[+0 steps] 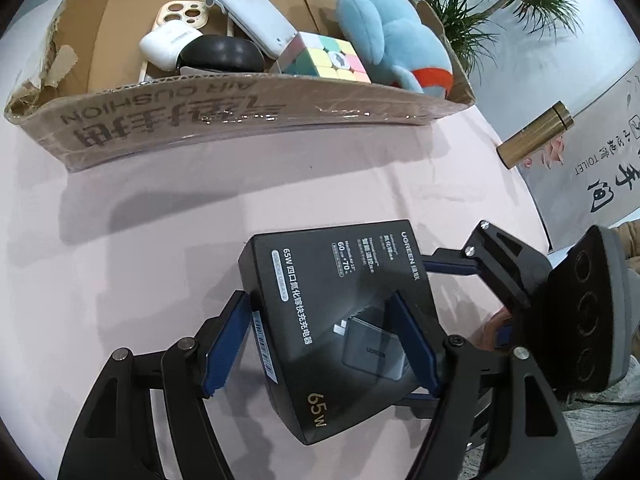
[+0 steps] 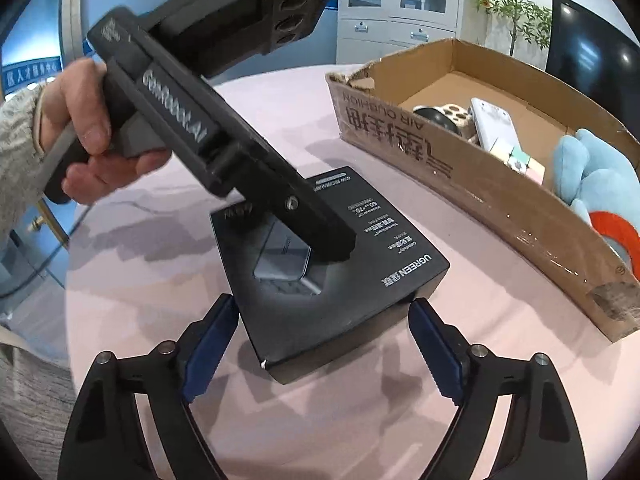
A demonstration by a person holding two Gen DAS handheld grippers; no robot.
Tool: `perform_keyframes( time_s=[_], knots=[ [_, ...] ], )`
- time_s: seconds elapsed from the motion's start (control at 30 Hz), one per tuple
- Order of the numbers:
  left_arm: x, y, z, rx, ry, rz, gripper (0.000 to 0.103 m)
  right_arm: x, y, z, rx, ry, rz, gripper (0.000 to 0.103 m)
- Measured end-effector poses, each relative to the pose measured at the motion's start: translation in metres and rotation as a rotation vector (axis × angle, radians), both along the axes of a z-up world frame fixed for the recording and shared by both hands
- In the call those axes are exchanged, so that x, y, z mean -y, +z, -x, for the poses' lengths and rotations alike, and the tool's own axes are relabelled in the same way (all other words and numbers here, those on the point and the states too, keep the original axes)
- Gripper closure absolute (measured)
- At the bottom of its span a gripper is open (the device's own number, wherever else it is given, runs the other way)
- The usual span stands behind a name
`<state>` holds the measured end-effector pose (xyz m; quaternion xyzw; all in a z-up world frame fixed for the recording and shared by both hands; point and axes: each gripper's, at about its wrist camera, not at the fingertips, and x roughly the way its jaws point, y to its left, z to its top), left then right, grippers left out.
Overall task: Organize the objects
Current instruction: 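Carry the charger box into the box and open the left tool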
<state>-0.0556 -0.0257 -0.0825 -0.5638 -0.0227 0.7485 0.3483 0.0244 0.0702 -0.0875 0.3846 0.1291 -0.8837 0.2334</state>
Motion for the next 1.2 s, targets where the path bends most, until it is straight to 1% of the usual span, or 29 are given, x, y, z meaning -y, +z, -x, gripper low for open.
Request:
perform_keyframes(
  time_s=[0.2,0.23,0.27,0.3,0.33,0.43,0.6,0.8,0.87,0.97,1.2],
  knots=[
    [-0.001,0.000,0.000,-0.012,0.017,-0.006,0.031,0.010,-0.009,0.007,0.021,-0.017,-0.063,0.017],
    [0.000,0.000,0.000,-0.013,0.022,-0.009,0.031,0.009,-0.009,0.007,0.024,-0.021,-0.051,0.018],
    [0.001,0.002,-0.001,-0.021,0.031,-0.012,0.031,0.007,-0.008,0.007,0.026,-0.025,-0.029,0.021],
    [0.002,0.003,-0.001,-0.027,0.033,-0.013,0.031,0.004,-0.005,0.005,0.022,-0.028,-0.018,0.023],
    [0.002,0.006,-0.002,-0.032,0.035,-0.019,0.031,0.004,-0.002,0.003,0.009,-0.033,-0.010,0.024],
    [0.004,0.018,-0.002,-0.055,0.032,-0.026,0.031,0.004,0.008,0.002,-0.018,-0.033,-0.004,0.024],
    [0.005,0.053,0.002,-0.127,0.027,-0.032,0.031,0.002,0.034,0.008,-0.082,-0.037,-0.002,0.024],
    [-0.003,0.099,0.023,-0.218,0.010,-0.018,0.031,-0.009,0.074,0.024,-0.154,-0.041,-0.029,0.024],
    [-0.008,0.112,0.032,-0.240,0.003,-0.010,0.031,-0.014,0.086,0.032,-0.165,-0.043,-0.029,0.024],
    [-0.011,0.125,0.046,-0.257,-0.004,-0.004,0.031,-0.019,0.099,0.037,-0.178,-0.049,-0.035,0.024],
    [-0.017,0.137,0.086,-0.264,-0.008,-0.005,0.031,-0.034,0.117,0.072,-0.178,-0.061,-0.024,0.024]
  ],
)
